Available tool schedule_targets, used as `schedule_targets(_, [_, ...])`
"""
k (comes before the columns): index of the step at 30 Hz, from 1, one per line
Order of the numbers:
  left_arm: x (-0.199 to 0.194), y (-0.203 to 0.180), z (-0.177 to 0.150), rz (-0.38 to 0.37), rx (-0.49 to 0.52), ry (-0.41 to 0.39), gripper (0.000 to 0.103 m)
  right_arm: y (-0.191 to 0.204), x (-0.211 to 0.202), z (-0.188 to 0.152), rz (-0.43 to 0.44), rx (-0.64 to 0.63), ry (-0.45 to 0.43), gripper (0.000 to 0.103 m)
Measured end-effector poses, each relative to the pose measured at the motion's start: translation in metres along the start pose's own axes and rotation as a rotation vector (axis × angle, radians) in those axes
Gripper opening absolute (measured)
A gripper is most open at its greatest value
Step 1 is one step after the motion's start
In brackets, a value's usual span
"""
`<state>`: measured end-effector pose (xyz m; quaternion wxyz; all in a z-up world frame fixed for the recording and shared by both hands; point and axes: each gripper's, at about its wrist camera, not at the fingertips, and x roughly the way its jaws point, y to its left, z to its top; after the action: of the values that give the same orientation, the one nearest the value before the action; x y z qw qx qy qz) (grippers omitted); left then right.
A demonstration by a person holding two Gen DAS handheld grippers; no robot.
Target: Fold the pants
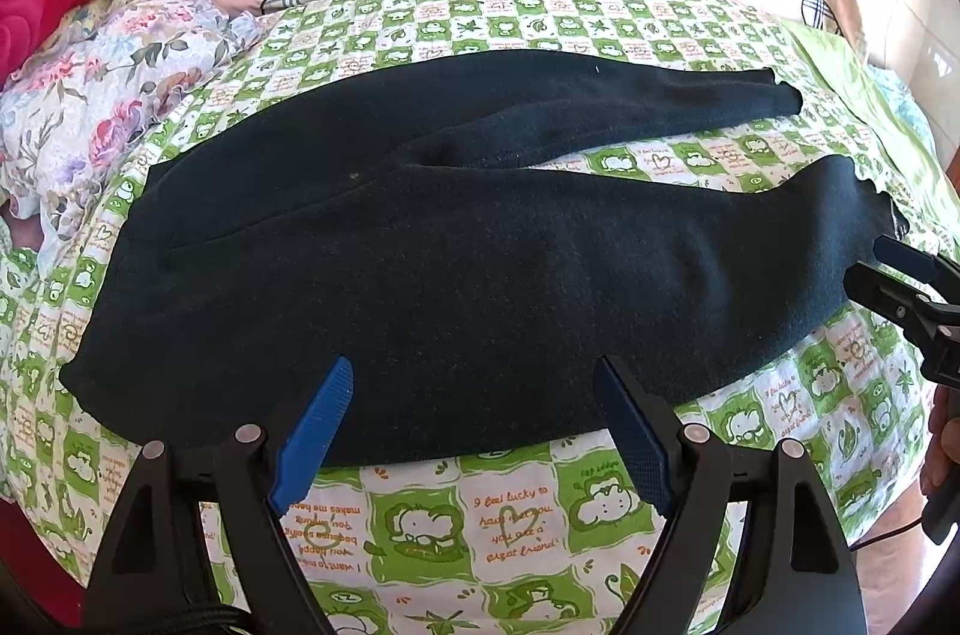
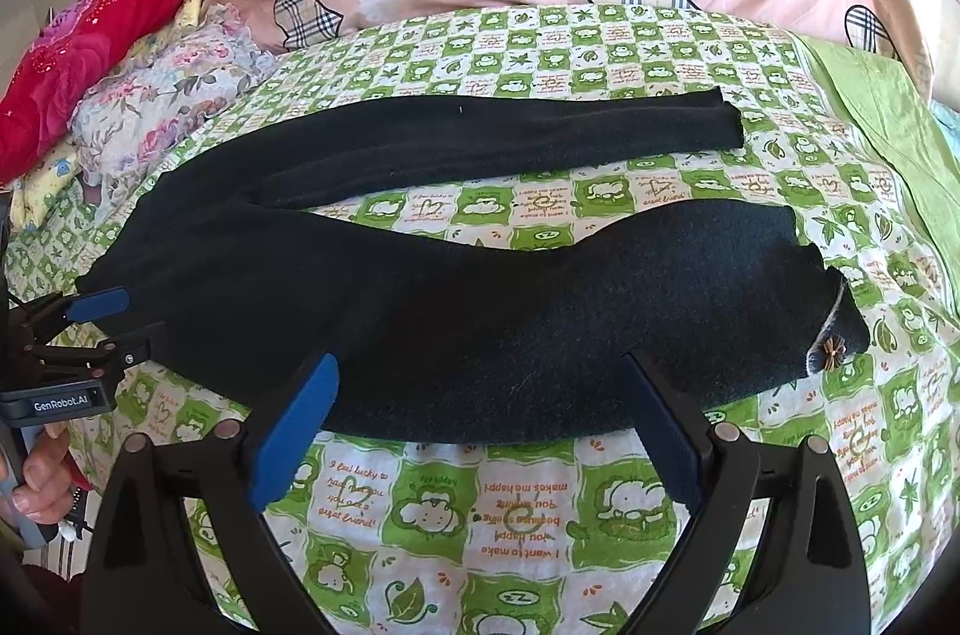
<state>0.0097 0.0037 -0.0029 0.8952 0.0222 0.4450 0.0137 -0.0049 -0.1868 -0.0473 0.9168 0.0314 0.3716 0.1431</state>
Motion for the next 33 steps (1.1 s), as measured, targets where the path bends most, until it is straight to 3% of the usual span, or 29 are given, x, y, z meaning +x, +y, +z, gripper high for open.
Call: schedule_targets(33, [-0.0005,-0.0038,0.0054,-0.028,0.026,-0.007,0.083,-0.0075,0.0003,-0.003,0.043,0.047,0.002,0.094])
